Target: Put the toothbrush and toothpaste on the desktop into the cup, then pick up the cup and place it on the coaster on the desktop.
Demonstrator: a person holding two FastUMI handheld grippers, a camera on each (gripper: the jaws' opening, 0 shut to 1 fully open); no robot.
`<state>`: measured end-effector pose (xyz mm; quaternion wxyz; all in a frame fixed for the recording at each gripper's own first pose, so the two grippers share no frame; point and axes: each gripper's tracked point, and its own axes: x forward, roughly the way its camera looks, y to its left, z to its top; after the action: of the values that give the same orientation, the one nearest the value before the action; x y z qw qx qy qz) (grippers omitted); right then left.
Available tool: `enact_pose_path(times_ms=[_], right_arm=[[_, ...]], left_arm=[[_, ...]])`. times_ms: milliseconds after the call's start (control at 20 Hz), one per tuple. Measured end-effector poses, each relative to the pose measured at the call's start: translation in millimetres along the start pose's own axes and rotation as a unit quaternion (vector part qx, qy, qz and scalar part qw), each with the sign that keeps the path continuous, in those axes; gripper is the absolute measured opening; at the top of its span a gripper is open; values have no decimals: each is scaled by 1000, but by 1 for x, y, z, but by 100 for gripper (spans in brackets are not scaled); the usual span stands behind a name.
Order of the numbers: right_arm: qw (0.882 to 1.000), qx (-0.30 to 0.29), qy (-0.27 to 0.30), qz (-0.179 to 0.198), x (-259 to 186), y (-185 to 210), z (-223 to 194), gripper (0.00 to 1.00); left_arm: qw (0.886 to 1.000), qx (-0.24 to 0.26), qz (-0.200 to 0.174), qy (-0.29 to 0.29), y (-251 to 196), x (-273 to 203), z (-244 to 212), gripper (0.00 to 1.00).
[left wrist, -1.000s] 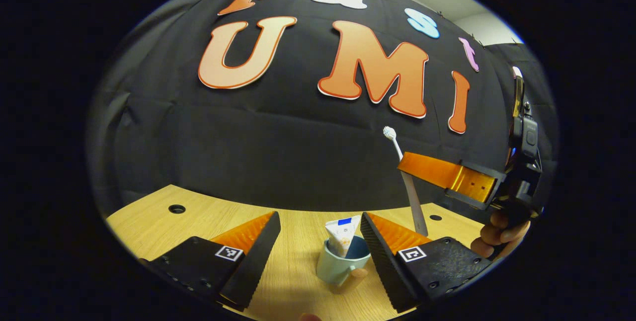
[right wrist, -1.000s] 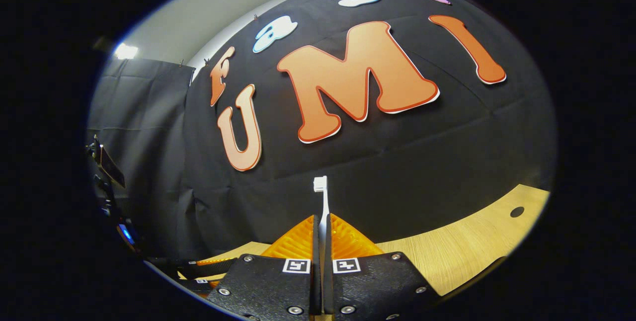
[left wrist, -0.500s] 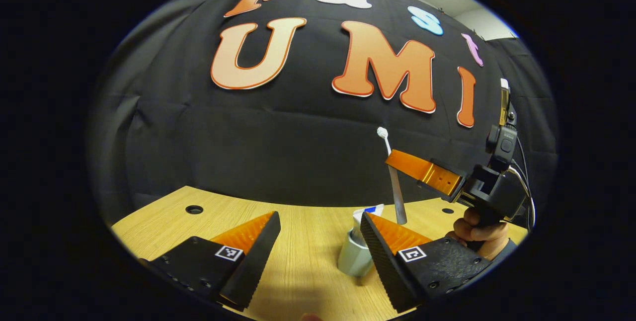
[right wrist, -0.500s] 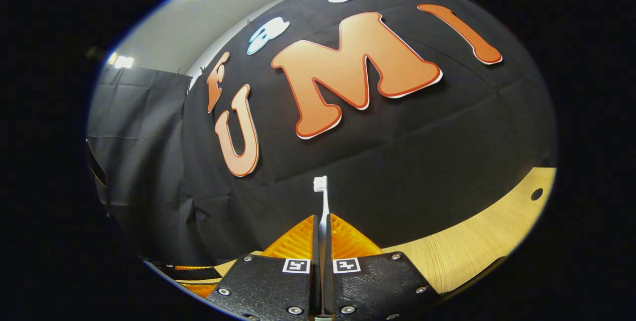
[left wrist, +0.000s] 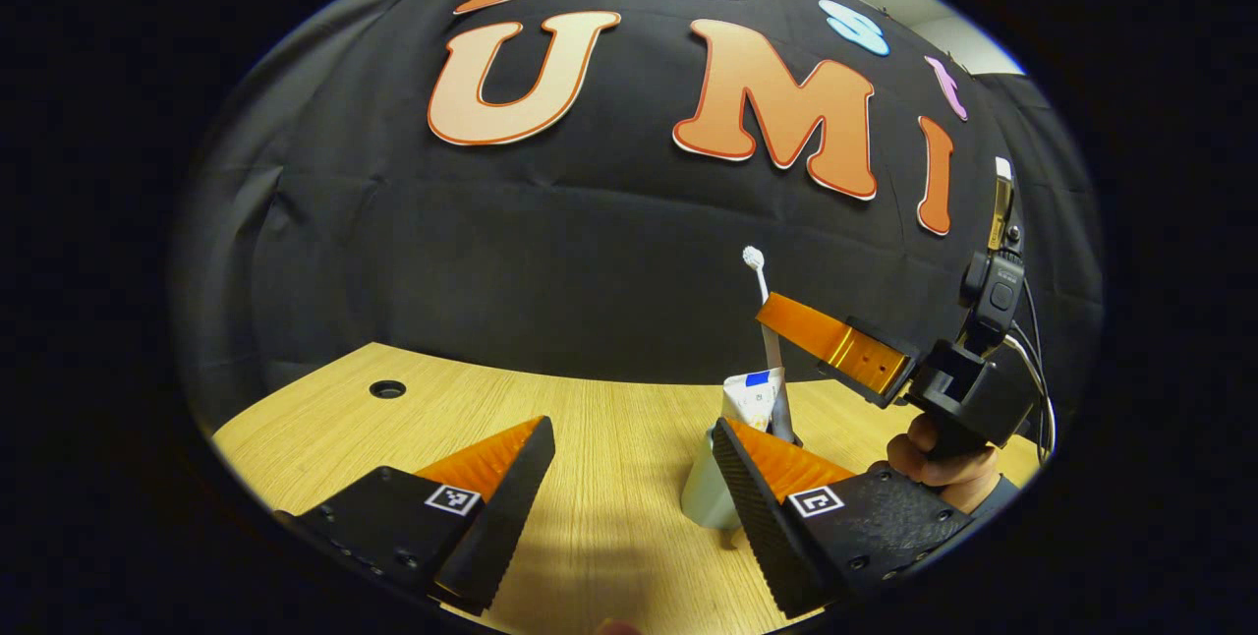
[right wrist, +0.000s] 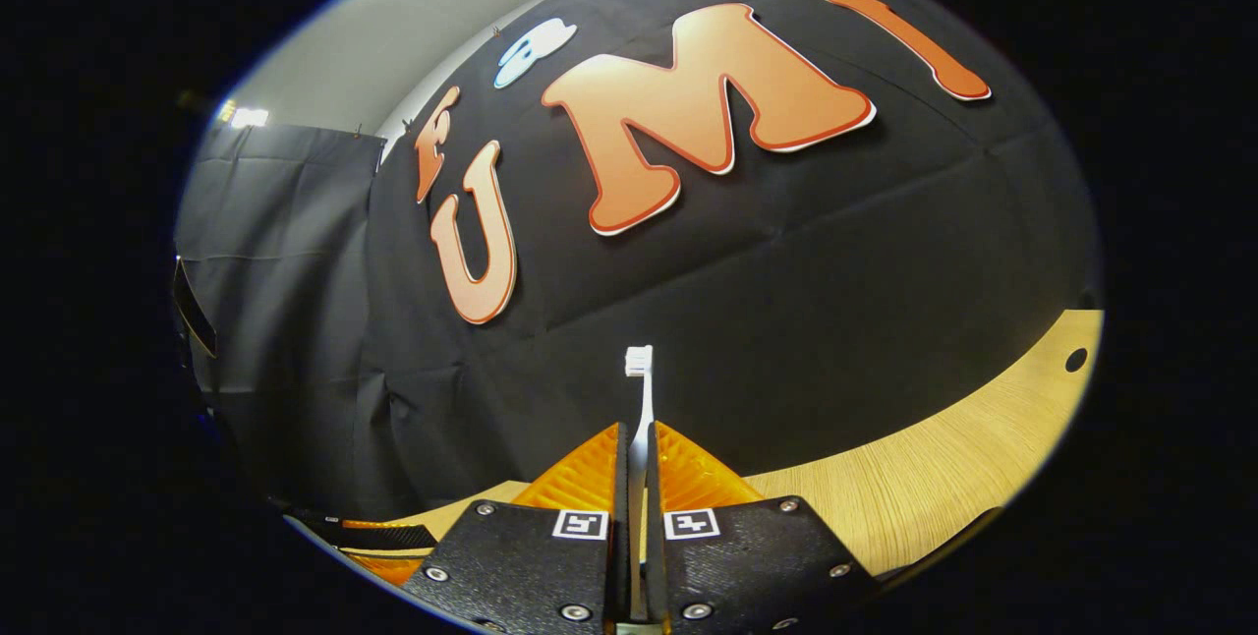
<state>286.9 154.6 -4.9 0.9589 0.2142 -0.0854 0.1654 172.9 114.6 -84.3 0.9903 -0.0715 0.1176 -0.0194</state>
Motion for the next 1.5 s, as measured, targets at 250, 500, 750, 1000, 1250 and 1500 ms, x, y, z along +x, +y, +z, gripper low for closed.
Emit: enact_pose_path(times_ms=[250, 500, 750, 1000, 1250, 1500], right_arm=[[999, -22, 42, -6, -23, -8, -6, 13], [999, -37, 31, -9, -56, -14, 30, 31], [996, -85, 25, -19, -94, -18, 72, 50], [993, -111, 15, -31, -134, -23, 108, 77], [988, -150, 6, -35, -177, -24, 139, 83], [981, -189, 3, -36, -226, -27, 163, 86]], left_arm=[[1000, 1, 1, 14, -9, -4, -8, 98], [1000, 2, -5, 6, -28, -18, 13, 97], [999, 33, -24, 23, -60, -23, 27, 97], [995, 45, -35, 86, -87, -10, 27, 97], [984, 46, -31, 172, -103, 4, 20, 97], [959, 41, -32, 279, -116, 13, -9, 97]])
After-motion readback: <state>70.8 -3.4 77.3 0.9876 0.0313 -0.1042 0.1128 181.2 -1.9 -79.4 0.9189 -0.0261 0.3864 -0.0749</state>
